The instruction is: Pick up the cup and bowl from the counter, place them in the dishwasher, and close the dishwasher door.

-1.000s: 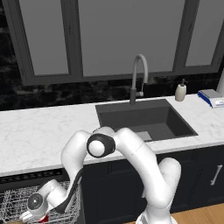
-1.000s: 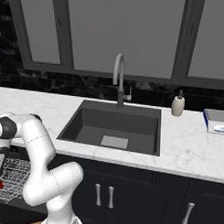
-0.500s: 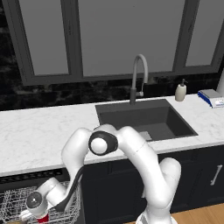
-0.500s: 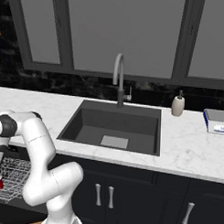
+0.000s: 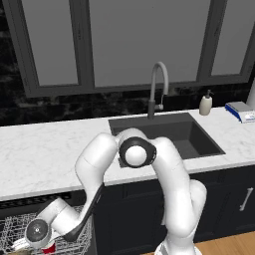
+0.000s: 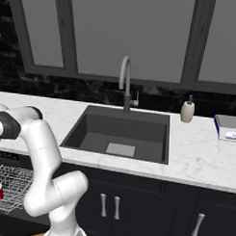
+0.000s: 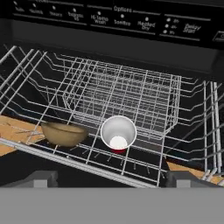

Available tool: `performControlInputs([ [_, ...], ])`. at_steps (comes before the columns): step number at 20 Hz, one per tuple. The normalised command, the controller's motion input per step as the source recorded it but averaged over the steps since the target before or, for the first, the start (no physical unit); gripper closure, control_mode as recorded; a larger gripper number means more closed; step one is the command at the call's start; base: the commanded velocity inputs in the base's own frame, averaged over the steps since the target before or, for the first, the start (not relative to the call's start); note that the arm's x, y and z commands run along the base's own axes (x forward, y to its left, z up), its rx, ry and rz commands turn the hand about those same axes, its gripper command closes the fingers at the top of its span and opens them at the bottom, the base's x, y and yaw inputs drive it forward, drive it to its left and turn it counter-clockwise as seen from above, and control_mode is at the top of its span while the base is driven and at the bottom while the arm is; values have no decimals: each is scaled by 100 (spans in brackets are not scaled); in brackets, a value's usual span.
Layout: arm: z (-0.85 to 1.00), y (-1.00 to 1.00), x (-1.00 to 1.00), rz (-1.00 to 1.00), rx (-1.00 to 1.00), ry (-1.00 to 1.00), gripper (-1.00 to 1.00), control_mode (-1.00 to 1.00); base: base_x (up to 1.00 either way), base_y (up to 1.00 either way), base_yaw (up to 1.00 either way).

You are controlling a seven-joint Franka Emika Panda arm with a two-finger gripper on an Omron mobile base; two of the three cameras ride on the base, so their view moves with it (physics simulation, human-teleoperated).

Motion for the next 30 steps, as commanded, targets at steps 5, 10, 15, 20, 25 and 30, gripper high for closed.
performControlInputs([
  [5, 87, -18, -19, 6, 29, 5, -100, -100, 0, 0, 0],
  [10, 42, -37, 2, 1, 23, 24, -100, -100, 0, 0, 0],
  [15, 3, -15, 0, 0, 7, 16, -100, -100, 0, 0, 0],
  [20, 0, -2, 0, 0, 0, 0, -100, -100, 0, 0, 0],
  [25, 0, 3, -17, 2, 0, -1, -100, -100, 0, 0, 0],
  [30, 0, 12, -14, 4, 0, 0, -100, -100, 0, 0, 0],
])
